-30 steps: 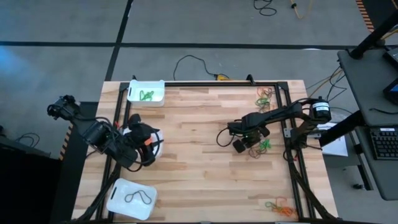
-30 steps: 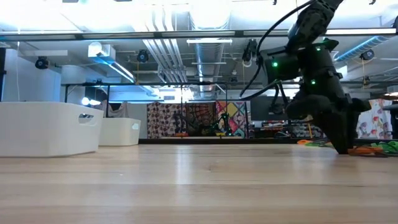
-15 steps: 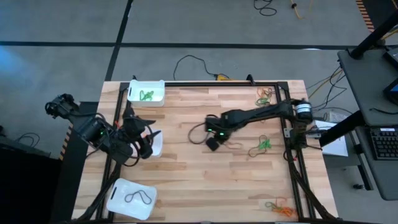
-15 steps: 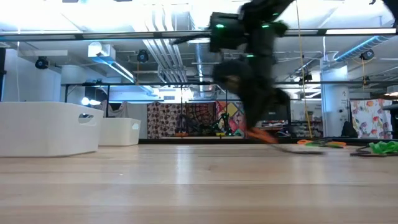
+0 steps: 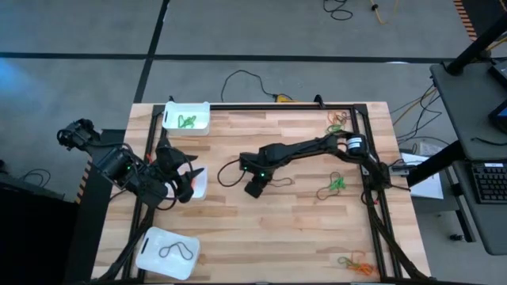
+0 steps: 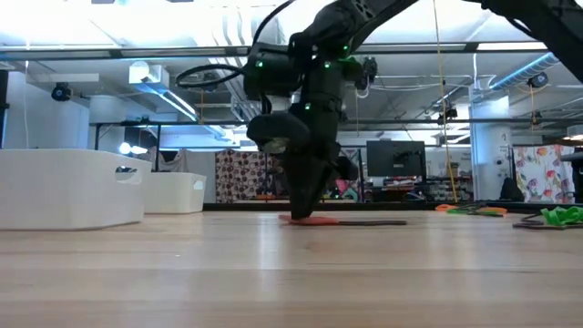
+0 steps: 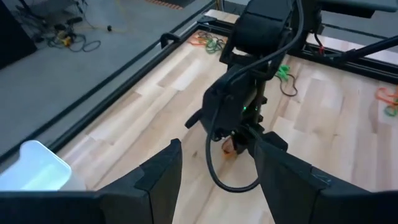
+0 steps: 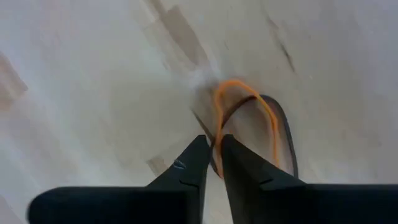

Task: Sort rubber bands into baskets
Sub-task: Put the black rubber band into bottom the white bin

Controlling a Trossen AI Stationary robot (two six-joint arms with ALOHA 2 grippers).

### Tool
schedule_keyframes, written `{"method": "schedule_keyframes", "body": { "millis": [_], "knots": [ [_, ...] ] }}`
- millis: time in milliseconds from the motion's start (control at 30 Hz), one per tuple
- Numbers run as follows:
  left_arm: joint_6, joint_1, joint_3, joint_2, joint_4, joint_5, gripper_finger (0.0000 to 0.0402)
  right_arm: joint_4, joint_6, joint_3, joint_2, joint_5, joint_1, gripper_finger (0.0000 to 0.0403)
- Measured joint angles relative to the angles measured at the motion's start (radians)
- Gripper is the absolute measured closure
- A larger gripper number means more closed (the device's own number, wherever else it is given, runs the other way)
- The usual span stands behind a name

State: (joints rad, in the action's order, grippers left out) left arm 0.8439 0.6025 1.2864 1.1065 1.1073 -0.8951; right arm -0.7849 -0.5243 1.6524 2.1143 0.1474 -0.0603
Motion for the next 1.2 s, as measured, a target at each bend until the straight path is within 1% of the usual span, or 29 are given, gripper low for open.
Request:
{"method": "schedule_keyframes", "body": {
  "millis": [167,400,500,600,733,900,1067,1200],
  "knots": [
    [0.017,0.006,0.000,0.000,-0.001,0.006,0.0216,-0.005,0.021,-0.004,-0.005,0.000,-0.019,0.0344],
    [0.018,0.006,-0.001,0.005,-0.002,0.007,0.0216,-0.002,0.054,-0.007,-0.004,0.011,-0.033,0.0359],
    [0.018,0.006,-0.001,0.005,-0.002,0.007,0.0216,0.000,0.101,-0.005,-0.004,0.010,-0.021,0.0361],
    [0.018,0.006,-0.001,0.005,-0.002,0.007,0.0216,0.006,0.169,0.007,-0.005,0.008,-0.013,0.0354],
    [0.018,0.006,-0.001,0.005,-0.002,0.007,0.0216,0.005,0.262,0.036,-0.005,-0.049,0.001,0.0336],
    [0.020,0.006,-0.009,0.005,-0.004,0.007,0.0216,0.010,0.378,0.071,-0.005,-0.123,0.017,0.0291],
    [0.043,0.006,-0.035,0.005,-0.006,0.009,0.0216,0.046,0.453,0.036,-0.005,-0.123,0.012,0.0255],
    [0.061,0.011,-0.045,0.005,-0.006,0.057,0.0216,0.091,0.454,0.000,-0.003,-0.124,0.001,0.0249]
  ]
}}
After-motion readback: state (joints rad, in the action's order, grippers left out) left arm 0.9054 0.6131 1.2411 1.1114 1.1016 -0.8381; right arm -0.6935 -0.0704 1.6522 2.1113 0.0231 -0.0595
